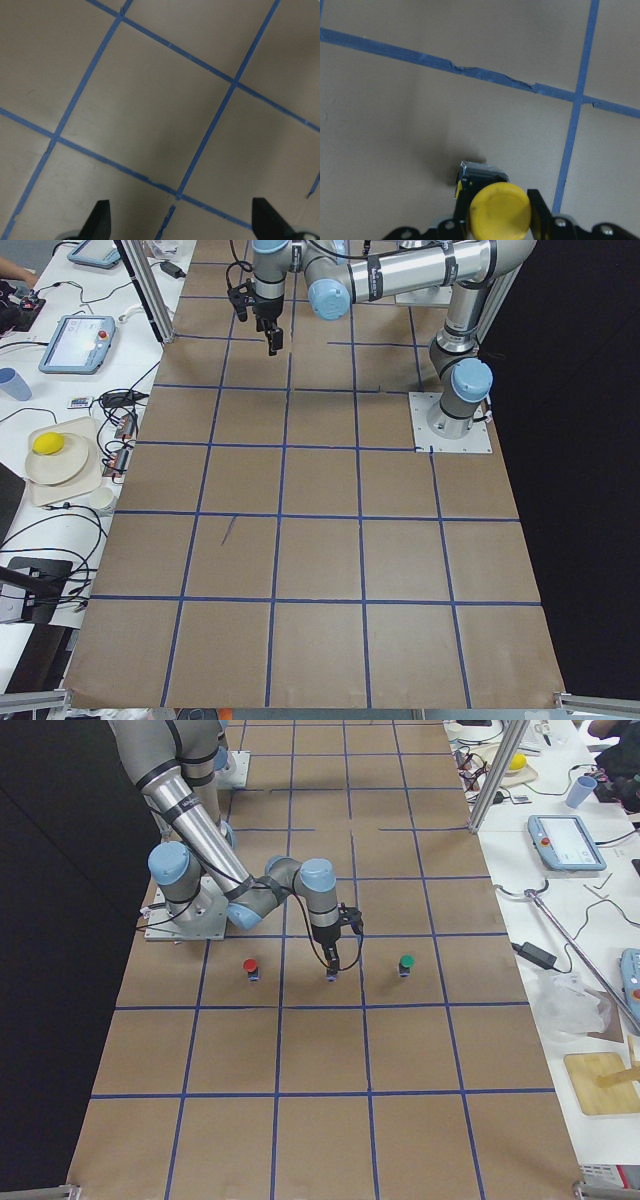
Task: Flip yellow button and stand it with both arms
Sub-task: 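Lower the yellow button upright onto the table with the right gripper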
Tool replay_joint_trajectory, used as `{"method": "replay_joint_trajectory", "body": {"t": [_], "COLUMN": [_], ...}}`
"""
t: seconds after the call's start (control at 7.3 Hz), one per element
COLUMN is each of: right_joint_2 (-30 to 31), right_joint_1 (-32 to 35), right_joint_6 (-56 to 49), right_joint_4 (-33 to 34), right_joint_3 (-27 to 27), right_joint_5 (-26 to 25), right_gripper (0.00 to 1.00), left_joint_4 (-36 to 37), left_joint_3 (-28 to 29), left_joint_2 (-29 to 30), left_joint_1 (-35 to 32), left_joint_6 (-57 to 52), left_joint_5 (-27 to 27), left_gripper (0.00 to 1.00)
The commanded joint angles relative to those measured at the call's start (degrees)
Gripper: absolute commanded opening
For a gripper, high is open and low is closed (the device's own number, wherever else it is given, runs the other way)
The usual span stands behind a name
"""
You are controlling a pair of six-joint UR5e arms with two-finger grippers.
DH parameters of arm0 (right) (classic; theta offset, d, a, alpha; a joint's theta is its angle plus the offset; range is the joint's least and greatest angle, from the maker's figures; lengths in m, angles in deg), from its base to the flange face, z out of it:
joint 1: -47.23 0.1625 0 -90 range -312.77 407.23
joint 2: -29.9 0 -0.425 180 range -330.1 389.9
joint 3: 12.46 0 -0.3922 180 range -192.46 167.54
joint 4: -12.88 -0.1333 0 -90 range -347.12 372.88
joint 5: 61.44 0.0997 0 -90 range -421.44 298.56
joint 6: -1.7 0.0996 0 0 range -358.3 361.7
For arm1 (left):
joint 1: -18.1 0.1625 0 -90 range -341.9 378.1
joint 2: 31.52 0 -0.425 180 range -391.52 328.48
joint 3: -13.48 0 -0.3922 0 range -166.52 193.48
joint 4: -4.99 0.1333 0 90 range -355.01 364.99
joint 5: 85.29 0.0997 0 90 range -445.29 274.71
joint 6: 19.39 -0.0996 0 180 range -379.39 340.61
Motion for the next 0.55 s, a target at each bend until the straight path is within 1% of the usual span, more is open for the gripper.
{"method": "replay_joint_trajectory", "body": {"t": [0.0, 0.14, 0.27, 0.41], "right_joint_2": [2.7, 2.1, 1.7, 1.4], "right_joint_1": [-0.4, -0.4, -0.5, -0.5], "right_joint_6": [-1.2, -2.4, -2.4, -2.2], "right_joint_4": [-3.8, -3.7, -3.7, -3.7], "right_joint_3": [0.1, 0.2, 0.2, 0.2], "right_joint_5": [0.8, 2.4, 2.5, 3.7], "right_gripper": [0.08, 0.08, 0.14, 0.36], "left_joint_4": [-5.6, -5.2, -5.4, -4.7], "left_joint_3": [-0.8, -2.1, -2.8, -2.8], "left_joint_2": [-4.3, -5.7, -5.1, -4.4], "left_joint_1": [-1.0, -1.7, -1.8, -1.5], "left_joint_6": [-9.5, -14.4, -15.2, -15.9], "left_joint_5": [0.4, 0.5, 0.8, 1.9], "left_gripper": [1.0, 1.0, 1.0, 1.0]}}
